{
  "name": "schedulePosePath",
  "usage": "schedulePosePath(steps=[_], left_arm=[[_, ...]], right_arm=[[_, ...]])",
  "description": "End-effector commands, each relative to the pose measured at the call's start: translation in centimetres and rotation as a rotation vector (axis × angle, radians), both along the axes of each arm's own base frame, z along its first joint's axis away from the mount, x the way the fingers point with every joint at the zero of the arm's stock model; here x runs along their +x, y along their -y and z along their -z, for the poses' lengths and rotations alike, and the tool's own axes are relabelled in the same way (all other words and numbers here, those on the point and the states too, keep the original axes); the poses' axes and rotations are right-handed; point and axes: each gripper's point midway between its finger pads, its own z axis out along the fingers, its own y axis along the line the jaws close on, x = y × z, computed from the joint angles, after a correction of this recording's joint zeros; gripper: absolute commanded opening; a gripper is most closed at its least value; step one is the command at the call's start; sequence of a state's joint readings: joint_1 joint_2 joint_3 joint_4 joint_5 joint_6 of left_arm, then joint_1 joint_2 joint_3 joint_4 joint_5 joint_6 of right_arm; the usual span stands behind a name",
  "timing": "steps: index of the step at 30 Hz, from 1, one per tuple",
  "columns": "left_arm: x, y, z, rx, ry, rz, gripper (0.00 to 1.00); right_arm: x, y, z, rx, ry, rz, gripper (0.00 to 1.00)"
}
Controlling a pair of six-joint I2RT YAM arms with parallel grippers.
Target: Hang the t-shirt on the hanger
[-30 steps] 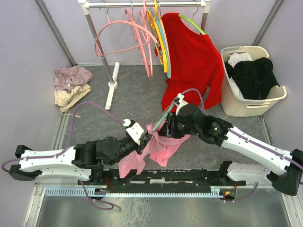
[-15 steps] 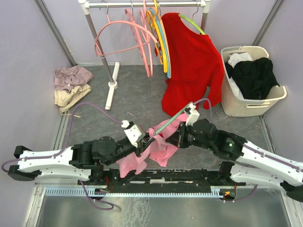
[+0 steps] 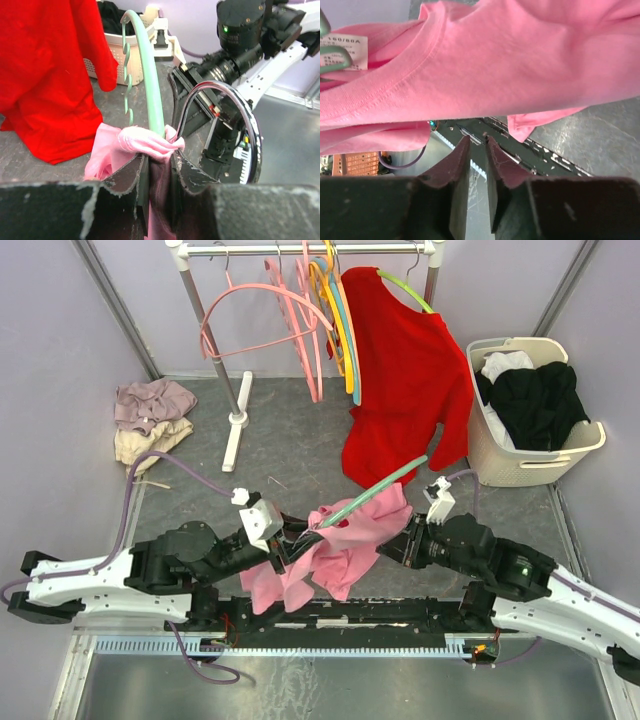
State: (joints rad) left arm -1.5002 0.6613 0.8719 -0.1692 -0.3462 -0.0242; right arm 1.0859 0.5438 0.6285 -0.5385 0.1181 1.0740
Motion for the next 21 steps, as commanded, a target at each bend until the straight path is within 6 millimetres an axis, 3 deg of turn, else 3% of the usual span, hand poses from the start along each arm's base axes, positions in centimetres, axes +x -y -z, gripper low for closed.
schedulePosePath(steps=[1,8,13,18,21], left_arm=[[-1.7,0.0,-4.2,-0.080,0.004,0.097,0.03],[-3.0,-1.2,-5.6,-0.086,0.006,0.167,0.03],[-3.7,-2.1,-6.4,-0.103,0.012,0.205,0.03],[-4.4,-2.5,-6.7,-0.104,0.014,0.244,0.03],[-5.2,-2.5,-6.8,-0.101,0.008,0.285,0.03]], right_arm=[[-0.2,2.5,-1.8,-0.072,-0.017,0.053,0.30],[-2.1,1.7,-1.9,0.007,-0.160,-0.043,0.39],[-2.5,-0.5,-2.1,0.214,-0.297,-0.134,0.42],[-0.5,-1.4,-3.8,0.389,-0.338,-0.176,0.49],[2.0,-2.0,-5.6,0.456,-0.291,-0.218,0.59]])
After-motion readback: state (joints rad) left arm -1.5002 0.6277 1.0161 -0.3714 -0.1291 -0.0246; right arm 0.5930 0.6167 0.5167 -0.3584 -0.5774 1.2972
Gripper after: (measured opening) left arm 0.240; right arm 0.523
